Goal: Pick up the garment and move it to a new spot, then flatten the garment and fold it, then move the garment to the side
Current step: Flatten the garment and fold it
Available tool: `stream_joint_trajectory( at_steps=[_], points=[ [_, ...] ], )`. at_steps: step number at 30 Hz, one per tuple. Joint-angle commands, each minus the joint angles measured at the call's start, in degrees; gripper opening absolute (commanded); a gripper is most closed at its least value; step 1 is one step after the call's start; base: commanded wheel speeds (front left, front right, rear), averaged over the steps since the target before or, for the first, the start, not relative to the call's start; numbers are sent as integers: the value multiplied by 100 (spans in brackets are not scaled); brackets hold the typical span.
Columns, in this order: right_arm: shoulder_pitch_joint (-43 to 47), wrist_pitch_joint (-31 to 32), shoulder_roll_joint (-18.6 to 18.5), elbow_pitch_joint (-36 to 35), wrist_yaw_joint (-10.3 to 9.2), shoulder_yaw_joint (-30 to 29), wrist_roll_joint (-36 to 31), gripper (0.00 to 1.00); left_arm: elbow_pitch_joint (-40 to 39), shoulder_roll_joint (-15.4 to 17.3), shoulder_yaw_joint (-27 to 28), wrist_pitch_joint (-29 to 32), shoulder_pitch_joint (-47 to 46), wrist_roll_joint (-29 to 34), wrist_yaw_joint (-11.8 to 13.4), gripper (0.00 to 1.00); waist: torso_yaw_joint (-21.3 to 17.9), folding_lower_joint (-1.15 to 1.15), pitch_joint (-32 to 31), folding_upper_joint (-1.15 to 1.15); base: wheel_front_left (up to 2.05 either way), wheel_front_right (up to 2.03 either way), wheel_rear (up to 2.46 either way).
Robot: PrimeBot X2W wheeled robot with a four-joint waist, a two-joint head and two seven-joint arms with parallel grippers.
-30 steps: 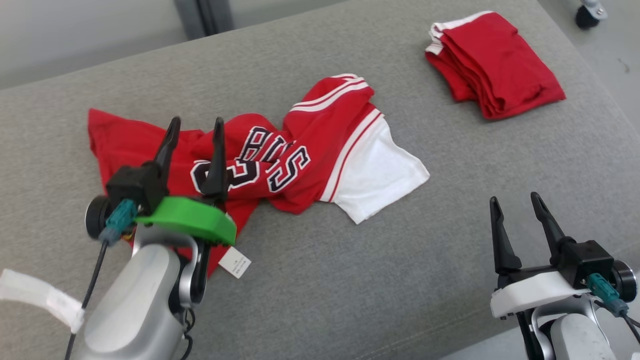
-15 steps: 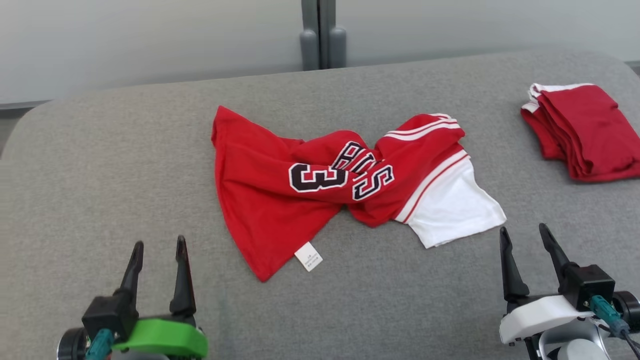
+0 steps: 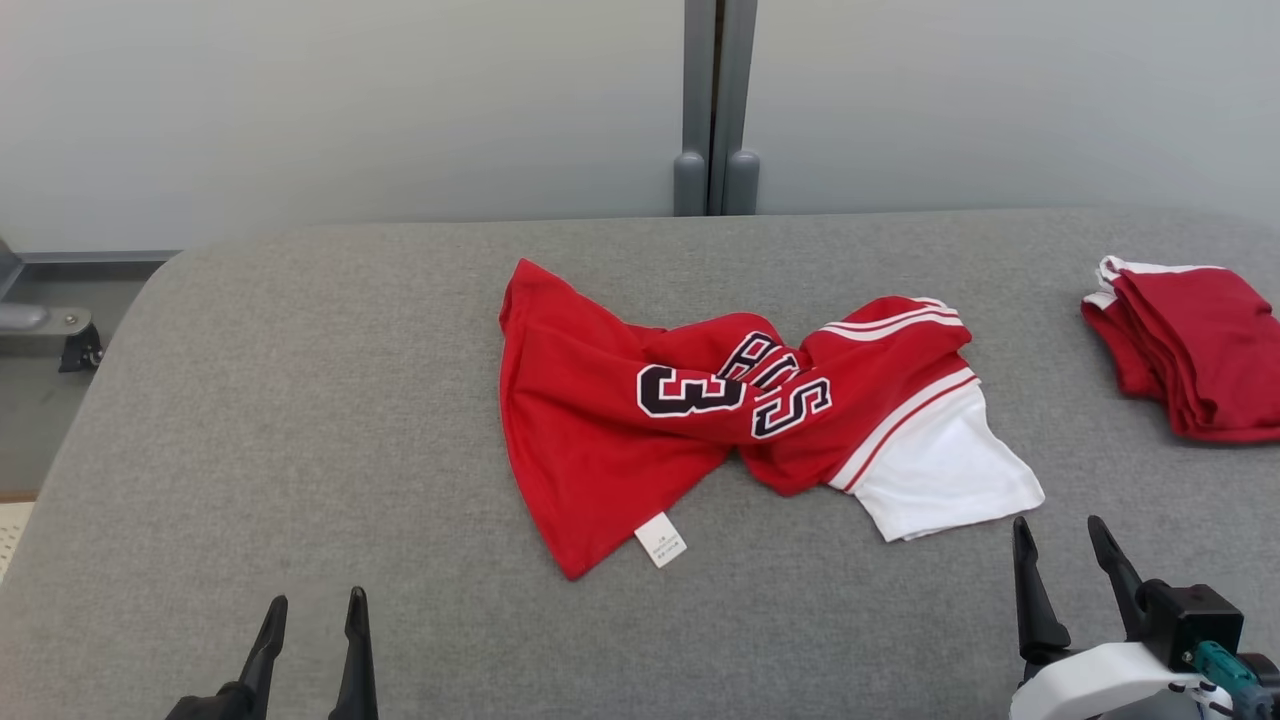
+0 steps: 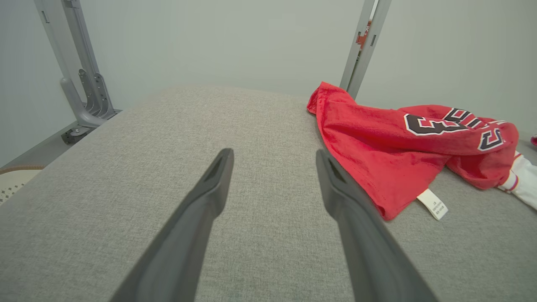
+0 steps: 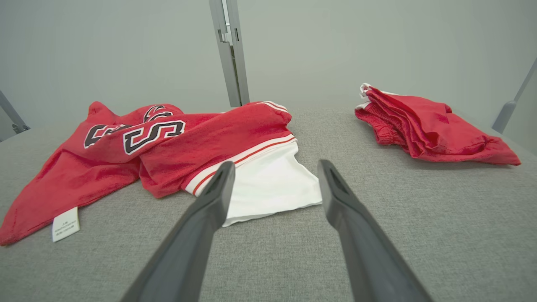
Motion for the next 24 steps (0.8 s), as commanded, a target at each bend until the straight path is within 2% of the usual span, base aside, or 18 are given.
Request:
stream_joint_trajectory(
  at_steps=[1, 12, 16, 20, 22, 24],
  points=[
    [81, -17, -16, 17, -9, 33, 35, 100, 16, -40, 59, 1, 71, 36, -72, 100, -92, 0, 7, 0, 0, 0, 0],
    [-49, -17, -14, 39, -9, 77, 4, 100, 100, -170, 183, 1, 13, 295, -186, 100, -279, 0, 60, 0, 0, 0, 0],
    [-254, -17, -15, -34, -9, 85, 38, 100, 90, -188, 47, 1, -141, 348, -187, 100, -349, 0, 141, 0, 0, 0, 0],
    [-692, -17, -14, 70, -9, 104, -215, 100, 110, -150, -298, 0, -465, 443, -188, 100, -398, 0, 343, 0, 0, 0, 0],
    [-1047, 138, -80, 314, -9, 91, -376, 100, 256, -104, -505, 243, -690, 525, -187, 100, -414, 0, 505, 0, 0, 0, 0],
    [-1444, 564, -181, 601, -9, 127, -567, 100, 390, -92, -685, 650, -1009, 609, -187, 100, -416, 0, 689, 0, 0, 0, 0]
  ],
)
